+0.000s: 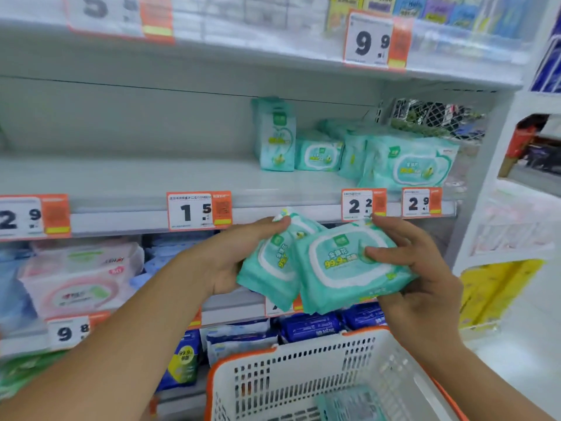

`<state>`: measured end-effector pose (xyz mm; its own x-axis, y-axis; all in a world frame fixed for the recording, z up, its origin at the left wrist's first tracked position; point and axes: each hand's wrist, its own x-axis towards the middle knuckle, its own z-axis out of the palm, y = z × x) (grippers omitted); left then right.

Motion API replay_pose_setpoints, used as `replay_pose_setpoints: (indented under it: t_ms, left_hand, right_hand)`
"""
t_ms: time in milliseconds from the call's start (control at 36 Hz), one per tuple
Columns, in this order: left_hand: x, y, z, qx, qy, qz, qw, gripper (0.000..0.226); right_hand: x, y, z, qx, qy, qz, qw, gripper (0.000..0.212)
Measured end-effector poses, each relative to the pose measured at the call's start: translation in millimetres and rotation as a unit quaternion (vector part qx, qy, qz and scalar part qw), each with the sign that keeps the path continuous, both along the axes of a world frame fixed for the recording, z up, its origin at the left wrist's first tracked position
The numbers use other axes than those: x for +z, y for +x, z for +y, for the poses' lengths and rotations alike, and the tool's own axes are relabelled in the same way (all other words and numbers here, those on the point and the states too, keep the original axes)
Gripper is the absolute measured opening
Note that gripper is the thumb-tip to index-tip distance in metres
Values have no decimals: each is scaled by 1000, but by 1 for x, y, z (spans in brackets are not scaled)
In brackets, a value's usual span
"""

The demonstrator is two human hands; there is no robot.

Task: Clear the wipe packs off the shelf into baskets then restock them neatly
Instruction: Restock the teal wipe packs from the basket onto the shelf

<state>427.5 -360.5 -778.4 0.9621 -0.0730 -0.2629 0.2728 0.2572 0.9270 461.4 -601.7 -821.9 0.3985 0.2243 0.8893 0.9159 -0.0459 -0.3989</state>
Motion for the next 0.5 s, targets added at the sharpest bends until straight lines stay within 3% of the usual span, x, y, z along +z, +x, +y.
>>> replay_pose_setpoints:
  t_ms: [139,250,278,389,444,500]
  left_hand:
    - [-4,4,-1,-4,20,16,1000,44]
    - [-3,4,-4,-48,28,1,998,83]
    - [-4,4,-5,-67,35,-13,997,85]
    - [-7,0,-19,-124,62,-46,989,54]
    - [-10,1,-21,-115,51,-44,991,56]
    - [-10,3,-21,-94,50,-57,993,66]
  right_hand:
    - [0,2,0,5,-13,6,1000,44]
    - [-2,9,0,16,-12,30,999,35]
    - [-4,11,1,22,-13,37,999,39]
    - [-5,12,12,33,-35,55,997,54]
    - [-3,12,14,45,-72,70,994,57]
    - [2,12,10,108,-114,160,974,73]
